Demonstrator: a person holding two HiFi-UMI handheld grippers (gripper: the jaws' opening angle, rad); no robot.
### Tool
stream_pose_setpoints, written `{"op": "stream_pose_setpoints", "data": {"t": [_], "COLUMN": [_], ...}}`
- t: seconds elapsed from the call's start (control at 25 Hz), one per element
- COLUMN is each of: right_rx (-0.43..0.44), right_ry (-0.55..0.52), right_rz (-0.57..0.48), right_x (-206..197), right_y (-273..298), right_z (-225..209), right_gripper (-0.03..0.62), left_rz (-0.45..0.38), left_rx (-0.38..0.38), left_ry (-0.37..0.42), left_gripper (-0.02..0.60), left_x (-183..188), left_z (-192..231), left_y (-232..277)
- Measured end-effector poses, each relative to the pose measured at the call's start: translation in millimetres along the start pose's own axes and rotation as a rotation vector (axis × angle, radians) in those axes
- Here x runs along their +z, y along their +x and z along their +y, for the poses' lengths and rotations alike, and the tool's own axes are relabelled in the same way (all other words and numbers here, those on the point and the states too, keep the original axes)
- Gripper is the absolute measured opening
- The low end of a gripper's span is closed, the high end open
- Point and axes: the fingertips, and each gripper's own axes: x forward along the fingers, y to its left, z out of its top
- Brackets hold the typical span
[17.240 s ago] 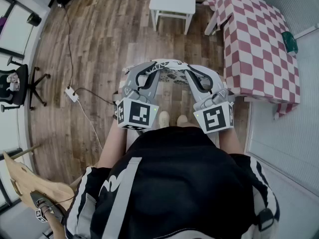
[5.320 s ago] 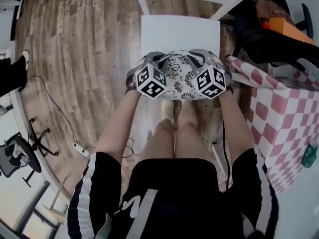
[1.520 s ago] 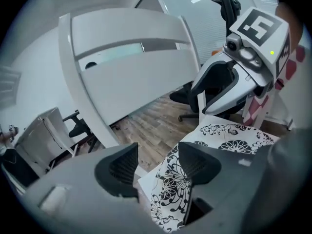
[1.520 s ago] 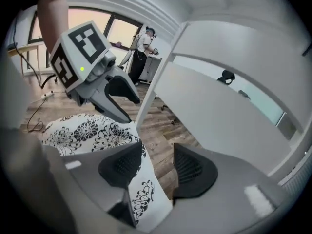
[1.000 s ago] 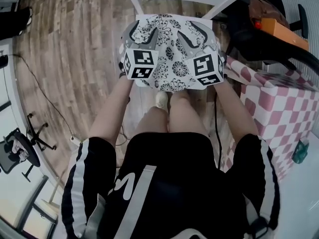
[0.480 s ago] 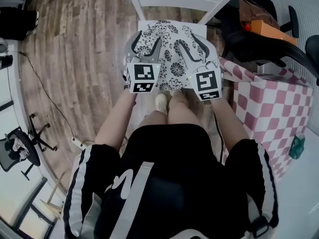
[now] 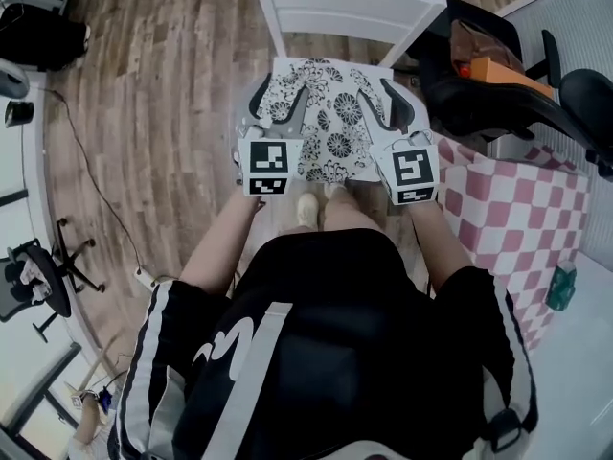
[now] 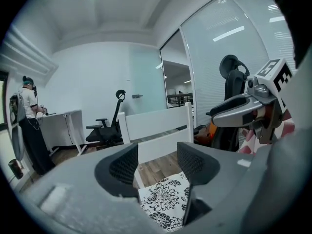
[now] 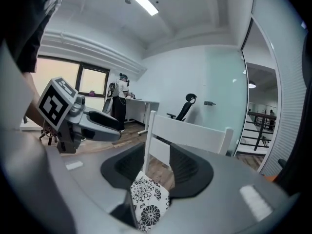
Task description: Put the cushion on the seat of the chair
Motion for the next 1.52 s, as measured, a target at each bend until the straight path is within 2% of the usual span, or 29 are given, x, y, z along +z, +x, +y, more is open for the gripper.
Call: {"op": "stream_pose_setpoints", "data": {"t": [0.2,0.28,0.4,0.56,0.68,0.84,1.0,1.12,1.28,1.52], "right_rx": [0.011,0.017,0.033,0.041,0.043,0.054,0.05,0.049,0.029,0.013], "right_ry": [0.008,0.018,0.03,0.026,0.023,0.025,0.007,0.008,0.02,0.006], "right_rz": [-0.08,-0.099,-0.111,-0.13,-0.14,-0.155,-0.152,-0.164,-0.17,-0.164], "right_x": [36.1,45.2,55.1,65.9,73.0,78.5,78.1,82.6,85.7,84.2], "right_y": [-11.7,-17.2,-22.5,-30.6,-35.6,-39.1,-40.4,-44.7,-49.8,-55.3], "right_z": [8.3,15.7,25.5,30.2,35.0,47.0,54.9,58.9,58.7,59.5], "right_gripper": [0.137,0.128,0.12,0.1,0.086,0.057,0.03,0.018,0.004,0.0], "left_rz": [-0.081,-0.113,-0.13,-0.135,-0.165,-0.194,-0.164,-0.142,-0.191,-0.197], "left_rx": [0.017,0.024,0.0,-0.01,-0.034,-0.04,-0.019,-0.001,-0.003,0.004], "left_ry": [-0.053,-0.083,-0.107,-0.109,-0.077,-0.078,-0.117,-0.115,-0.098,-0.109], "left_gripper": [0.245,0.192,0.181,0.133,0.083,0.062,0.037,0.019,0.0,0.0], "left_x": [36.9,48.5,55.9,56.9,63.3,69.6,70.1,67.7,72.1,79.9], "left_z": [8.9,12.9,12.8,10.1,3.6,3.8,9.6,12.6,11.9,12.0], "left_y": [-20.1,-29.3,-38.0,-49.4,-62.2,-80.1,-91.1,-97.5,-101.4,-104.3]}}
